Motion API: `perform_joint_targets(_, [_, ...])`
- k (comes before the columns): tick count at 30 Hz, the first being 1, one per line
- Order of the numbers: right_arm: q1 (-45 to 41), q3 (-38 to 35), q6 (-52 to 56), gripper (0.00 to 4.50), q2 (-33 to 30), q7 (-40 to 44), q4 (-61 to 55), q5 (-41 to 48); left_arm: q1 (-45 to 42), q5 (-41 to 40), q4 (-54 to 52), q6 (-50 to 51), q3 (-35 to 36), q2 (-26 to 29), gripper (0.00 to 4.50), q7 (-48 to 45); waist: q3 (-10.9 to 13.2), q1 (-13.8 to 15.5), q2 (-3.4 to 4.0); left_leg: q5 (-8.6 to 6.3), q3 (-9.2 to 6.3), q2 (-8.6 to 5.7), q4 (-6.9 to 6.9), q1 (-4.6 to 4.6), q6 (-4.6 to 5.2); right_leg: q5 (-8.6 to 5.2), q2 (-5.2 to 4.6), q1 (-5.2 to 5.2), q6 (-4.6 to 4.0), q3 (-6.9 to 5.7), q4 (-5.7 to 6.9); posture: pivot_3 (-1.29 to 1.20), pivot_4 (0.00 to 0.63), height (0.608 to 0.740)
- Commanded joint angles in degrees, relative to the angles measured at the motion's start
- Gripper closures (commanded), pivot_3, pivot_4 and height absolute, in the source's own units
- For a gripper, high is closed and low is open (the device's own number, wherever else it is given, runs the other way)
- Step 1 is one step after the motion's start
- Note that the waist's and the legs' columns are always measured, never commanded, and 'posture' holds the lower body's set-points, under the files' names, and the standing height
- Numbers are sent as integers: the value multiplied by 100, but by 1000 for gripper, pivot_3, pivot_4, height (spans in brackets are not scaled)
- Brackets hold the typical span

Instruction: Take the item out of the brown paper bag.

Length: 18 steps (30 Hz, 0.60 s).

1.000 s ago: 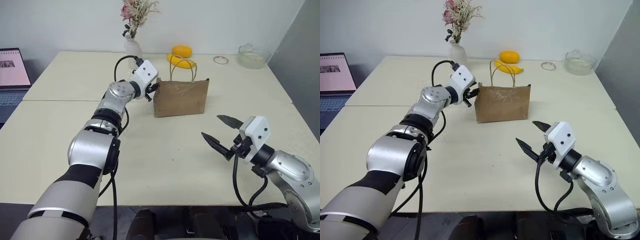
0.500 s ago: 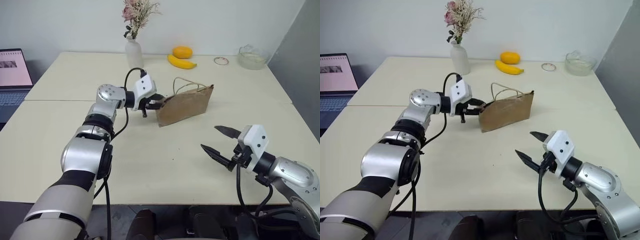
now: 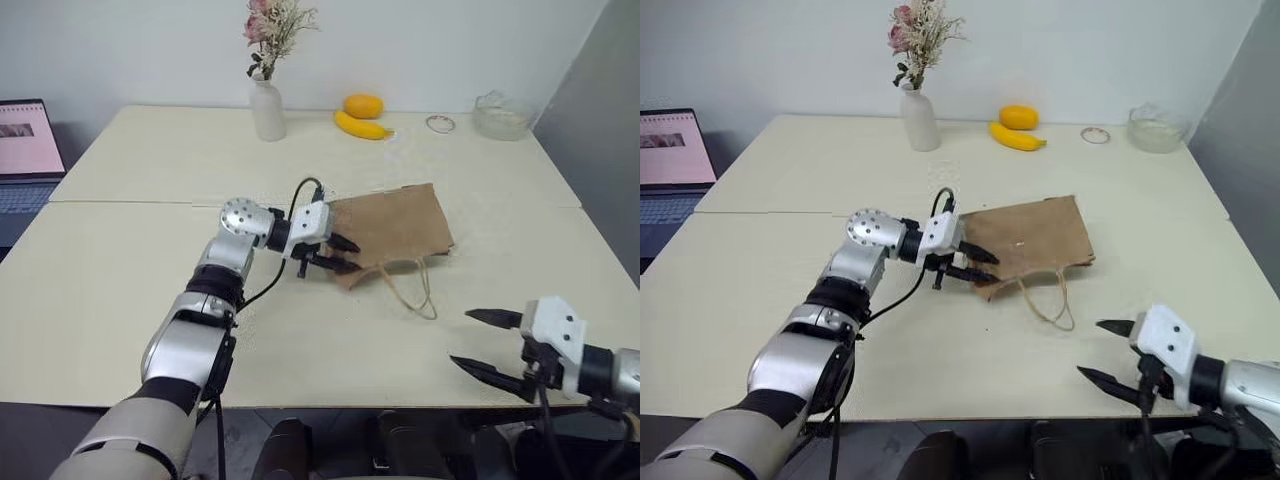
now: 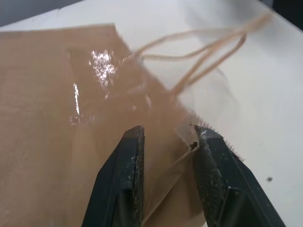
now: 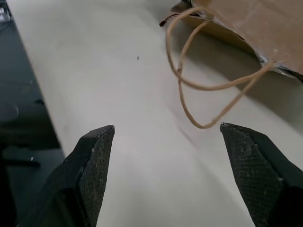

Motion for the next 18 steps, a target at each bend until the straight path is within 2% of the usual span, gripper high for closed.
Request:
perform_joint_targets(1, [-89,-472,-180,738,-44,228,-73,250,134,-321,-1123,372,138,278,3013,197,0,-12,0,0,-1,1,0,2,0,0,1,0,0,0,1,0,150,740])
perform_joint_targets(4, [-428,-345,-189,738,-73,191,22,342,481,-334,-1968,308,156,568,3013,453,-1,-35,2,0,-4,3,-1,16,0,0,6,2,0,3,9,0,150,740])
perform_joint_targets(7, [-1091,252,-231,738,-8,33,320,256,1006,-411,-2953,160,104,940,2419,510,-3,-59,5,0,-6,6,-3,20,0,0,5,3,0,6,9,0,150,740])
perform_joint_targets(14, [-1658,1076,-338,738,54,75,581,174,1976,-232,-4083,-660,-293,1332,241,793,-3,46,5,0,-5,5,-2,5,0,-1,-4,2,-2,5,-1,0,150,740])
perform_joint_targets(18, [-1502,1329,-184,738,194,-286,101,156,2241,-202,-4319,-720,-382,1509,241,955,-3,50,5,0,-5,3,-2,5,0,-1,-10,5,-2,6,-5,0,150,740])
